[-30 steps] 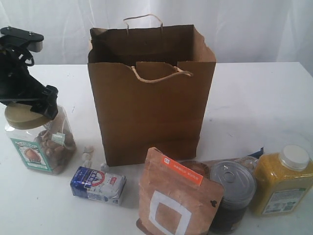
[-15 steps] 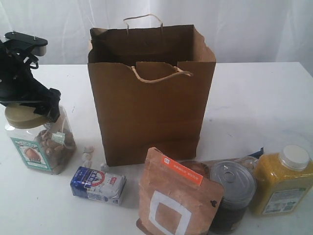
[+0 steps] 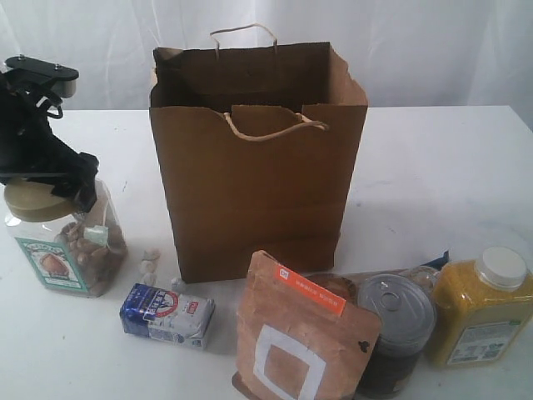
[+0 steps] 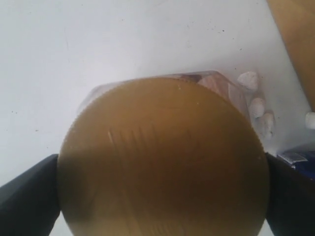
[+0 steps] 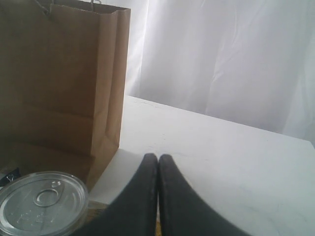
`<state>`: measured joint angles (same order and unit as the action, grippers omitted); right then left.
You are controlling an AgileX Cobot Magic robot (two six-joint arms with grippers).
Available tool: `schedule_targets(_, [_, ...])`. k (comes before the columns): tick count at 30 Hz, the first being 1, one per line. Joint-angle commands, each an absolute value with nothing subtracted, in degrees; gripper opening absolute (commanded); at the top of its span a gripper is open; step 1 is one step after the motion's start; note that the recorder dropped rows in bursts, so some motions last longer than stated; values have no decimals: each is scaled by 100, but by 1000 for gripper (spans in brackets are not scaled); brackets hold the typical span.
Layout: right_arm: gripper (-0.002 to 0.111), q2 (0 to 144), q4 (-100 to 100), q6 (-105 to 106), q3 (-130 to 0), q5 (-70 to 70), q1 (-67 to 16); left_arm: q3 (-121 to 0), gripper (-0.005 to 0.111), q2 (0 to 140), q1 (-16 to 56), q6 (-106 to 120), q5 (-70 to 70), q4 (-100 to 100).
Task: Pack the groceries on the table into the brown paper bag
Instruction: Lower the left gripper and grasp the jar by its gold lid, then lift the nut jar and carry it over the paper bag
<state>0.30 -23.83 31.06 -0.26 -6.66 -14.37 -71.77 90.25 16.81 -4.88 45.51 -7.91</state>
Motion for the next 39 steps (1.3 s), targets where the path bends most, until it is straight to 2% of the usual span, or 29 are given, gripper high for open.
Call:
schedule_targets(1, [0,0,-2372,3122,0,-634,-1423,-7069,32,9145,1666,-429,5094,-875])
schedule_targets(4, [0,0,-2372,3122,0,-634,-1423,-7069,0,9145,1666,-443,5057,-864])
schedule_targets(11, [0,0,-2372,3122,0,-634,-1423,-7074,0,8996,1666,-428,5301,-864])
schedule_targets(22, [0,0,-2372,3122,0,-634,-1423,-7484,0,7695,1666,-306,5595,-664])
schedule_targets(32, [0,0,-2372,3122,0,-634,-1423,-9415,0,7267,1666,-98,5965,-67])
schedule_targets(39, [0,0,-2372,3122,0,-634,-1423,-10468,0,7313,1666,461,5751,1367])
